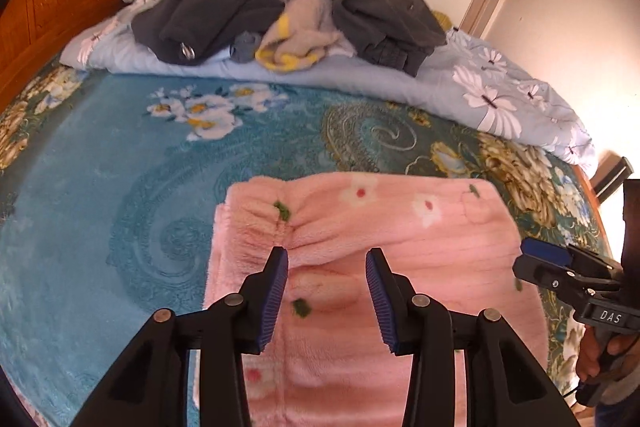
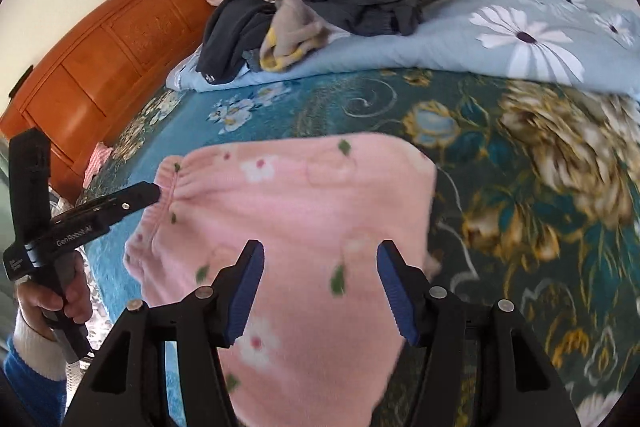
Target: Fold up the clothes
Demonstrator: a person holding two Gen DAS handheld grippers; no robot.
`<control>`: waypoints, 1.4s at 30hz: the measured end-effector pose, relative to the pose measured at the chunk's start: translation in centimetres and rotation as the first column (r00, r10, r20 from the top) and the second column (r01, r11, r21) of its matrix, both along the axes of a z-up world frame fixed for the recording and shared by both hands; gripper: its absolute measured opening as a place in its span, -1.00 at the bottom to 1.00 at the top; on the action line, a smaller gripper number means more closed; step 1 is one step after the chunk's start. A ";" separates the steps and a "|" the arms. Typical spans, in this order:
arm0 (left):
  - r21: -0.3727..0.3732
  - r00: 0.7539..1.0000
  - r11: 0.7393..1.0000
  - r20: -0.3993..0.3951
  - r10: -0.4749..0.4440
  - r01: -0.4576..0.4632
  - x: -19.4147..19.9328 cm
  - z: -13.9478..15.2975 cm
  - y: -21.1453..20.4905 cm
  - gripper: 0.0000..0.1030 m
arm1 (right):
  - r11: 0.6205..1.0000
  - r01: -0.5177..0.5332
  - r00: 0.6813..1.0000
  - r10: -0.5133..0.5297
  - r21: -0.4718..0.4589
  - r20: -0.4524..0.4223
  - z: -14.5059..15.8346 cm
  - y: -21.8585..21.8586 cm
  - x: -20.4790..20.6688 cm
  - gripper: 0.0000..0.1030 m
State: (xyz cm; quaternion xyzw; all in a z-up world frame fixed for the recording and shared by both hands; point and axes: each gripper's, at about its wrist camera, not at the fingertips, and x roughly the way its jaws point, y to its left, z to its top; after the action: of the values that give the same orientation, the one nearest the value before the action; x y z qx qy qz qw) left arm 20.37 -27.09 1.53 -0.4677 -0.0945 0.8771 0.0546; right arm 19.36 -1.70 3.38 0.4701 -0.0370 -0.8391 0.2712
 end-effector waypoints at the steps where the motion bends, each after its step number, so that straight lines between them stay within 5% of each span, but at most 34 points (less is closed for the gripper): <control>1: 0.001 1.000 1.000 0.026 0.004 -0.004 -0.3 -0.8 -0.1 -0.14 | 1.000 -0.014 1.000 0.014 0.006 0.003 -0.3 -0.5 -0.5 0.17; 7: 0.031 0.999 1.000 0.046 -0.009 0.008 0.2 -1.5 -0.2 -0.14 | 0.999 -0.030 0.995 0.027 0.024 0.091 -3.2 -1.4 -2.4 0.17; 11: 0.059 0.999 0.998 0.004 -0.036 0.036 1.4 0.5 -1.1 -0.13 | 0.999 -0.014 0.996 0.017 -0.038 0.087 -1.8 0.1 -2.1 0.17; 13: 0.078 1.000 0.997 -0.011 -0.010 0.011 1.7 1.0 -2.7 0.14 | 0.997 0.001 0.997 0.005 -0.076 0.083 -0.8 1.2 -1.9 0.17; 16: 0.134 0.998 0.989 0.023 0.059 -0.062 1.6 0.1 -5.8 0.24 | 0.990 0.058 0.994 -0.045 -0.128 0.104 -0.5 3.6 -1.3 0.19; 19: 0.244 0.988 0.961 0.114 0.104 -0.129 1.2 -2.6 -8.4 0.25 | 0.977 0.149 0.974 -0.118 -0.154 0.192 -2.5 6.4 -0.7 0.21; 23: 0.407 0.984 0.906 0.171 0.051 -0.118 1.1 -5.9 -9.2 0.33 | 0.939 0.234 0.927 -0.137 -0.253 0.348 -6.1 8.2 -0.3 0.22; 29: 0.514 0.980 0.852 0.199 -0.005 -0.100 0.4 -8.2 -9.6 0.61 | 0.885 0.259 0.903 -0.080 -0.386 0.423 -8.0 7.4 -0.4 0.25; 34: 0.488 0.979 0.873 0.173 -0.109 0.011 -0.2 -7.8 -8.1 0.97 | 0.880 0.253 0.896 -0.057 -0.402 0.440 -9.0 6.1 -0.6 0.25; 38: 0.458 0.973 0.888 0.180 -0.148 0.050 -0.6 -7.6 -7.3 1.00 | 0.878 0.255 0.895 -0.057 -0.404 0.442 -9.3 5.6 -0.7 0.25; 40: 0.507 0.973 0.862 0.189 -0.130 0.017 -0.7 -7.8 -8.0 1.00 | 0.877 0.257 0.896 -0.059 -0.406 0.440 -9.4 5.6 -0.7 0.25; 42: 0.585 0.975 0.810 0.202 -0.096 -0.041 -0.6 -8.3 -9.3 1.00 | 0.874 0.260 0.896 -0.060 -0.410 0.440 -9.5 5.5 -0.8 0.25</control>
State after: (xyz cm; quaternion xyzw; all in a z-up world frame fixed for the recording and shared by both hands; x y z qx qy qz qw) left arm 19.76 -36.34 -6.79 -0.5243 -0.3586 0.7466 0.1979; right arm 18.57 3.84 -6.14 0.5547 -0.3301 -0.7072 0.2884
